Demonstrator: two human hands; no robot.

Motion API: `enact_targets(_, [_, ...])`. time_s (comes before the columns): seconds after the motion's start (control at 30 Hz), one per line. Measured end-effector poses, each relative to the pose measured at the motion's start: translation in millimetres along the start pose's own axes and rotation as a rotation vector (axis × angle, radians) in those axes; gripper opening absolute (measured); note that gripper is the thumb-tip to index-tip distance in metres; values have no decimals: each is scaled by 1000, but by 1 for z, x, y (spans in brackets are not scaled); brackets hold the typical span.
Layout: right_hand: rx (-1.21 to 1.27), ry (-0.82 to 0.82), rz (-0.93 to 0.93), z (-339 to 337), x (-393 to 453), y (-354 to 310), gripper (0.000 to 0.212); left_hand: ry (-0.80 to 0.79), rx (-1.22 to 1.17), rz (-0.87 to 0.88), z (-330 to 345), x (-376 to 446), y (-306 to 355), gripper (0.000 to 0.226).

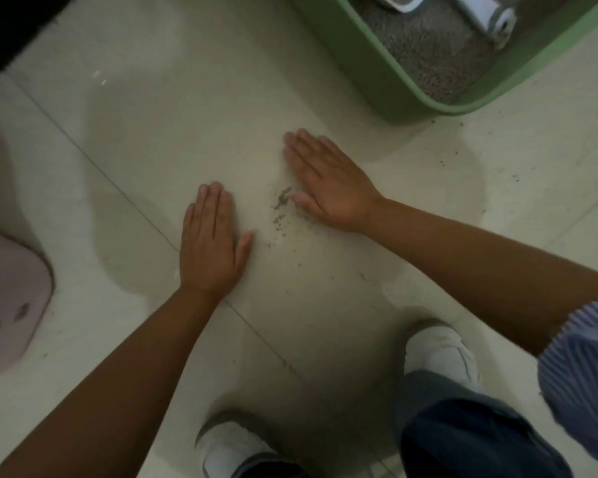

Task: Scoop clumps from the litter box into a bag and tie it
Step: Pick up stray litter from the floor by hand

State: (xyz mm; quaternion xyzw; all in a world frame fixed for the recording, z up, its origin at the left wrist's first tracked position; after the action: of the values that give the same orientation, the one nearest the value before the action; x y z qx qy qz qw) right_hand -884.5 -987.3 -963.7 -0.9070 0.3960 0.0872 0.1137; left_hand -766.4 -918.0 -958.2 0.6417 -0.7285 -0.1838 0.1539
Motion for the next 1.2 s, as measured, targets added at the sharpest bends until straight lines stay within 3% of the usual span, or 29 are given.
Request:
enact_targets(0.13, [-86, 15, -312, 12, -22, -37, 77, -12, 1, 37, 1, -9, 3, 70])
enact_targets(0.23, [-13, 39, -418, 15, -45, -53, 68, -24, -13, 74, 5, -12, 10, 66])
enact_targets(0.33, [106, 59, -298, 10, -63, -39, 61, -38, 8, 103, 13, -8, 22, 69])
enact_targets(0.5, [223, 175, 177, 4, -107, 28, 60, -70, 34, 146, 33, 18, 60, 81])
enact_targets(0.6, [296, 198, 307, 6, -127, 42, 63, -64, -6, 267, 43, 28, 94, 70])
enact_targets(0.73, [306, 193, 309, 8, -130, 39, 66, -118, -140, 380, 51, 25, 122, 67])
enact_targets(0.87, [248, 231, 240, 9, -111, 18, 60, 20, -366, 214, 19, 24, 91, 57])
enact_targets(1.07, [70, 321, 244, 6, -56, -33, 64, 30, -221, 77, -6, -18, 29, 59])
enact_targets(1.2, [135, 338, 148, 0, -27, -68, 68, -19, -113, 24, -1, -47, 8, 67])
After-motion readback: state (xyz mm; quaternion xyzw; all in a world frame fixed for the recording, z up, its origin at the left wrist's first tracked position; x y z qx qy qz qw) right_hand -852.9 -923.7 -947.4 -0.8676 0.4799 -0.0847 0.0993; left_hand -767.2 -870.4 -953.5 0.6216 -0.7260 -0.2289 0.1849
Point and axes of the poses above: each hand's wrist, its own x-axis towards the middle knuckle, its own z-axis out of the palm, y = z × x, the point moved 10 cm from there along x, towards the middle knuckle, and after that the axes turned 15 degrees about -x, right-handed, at the moved point
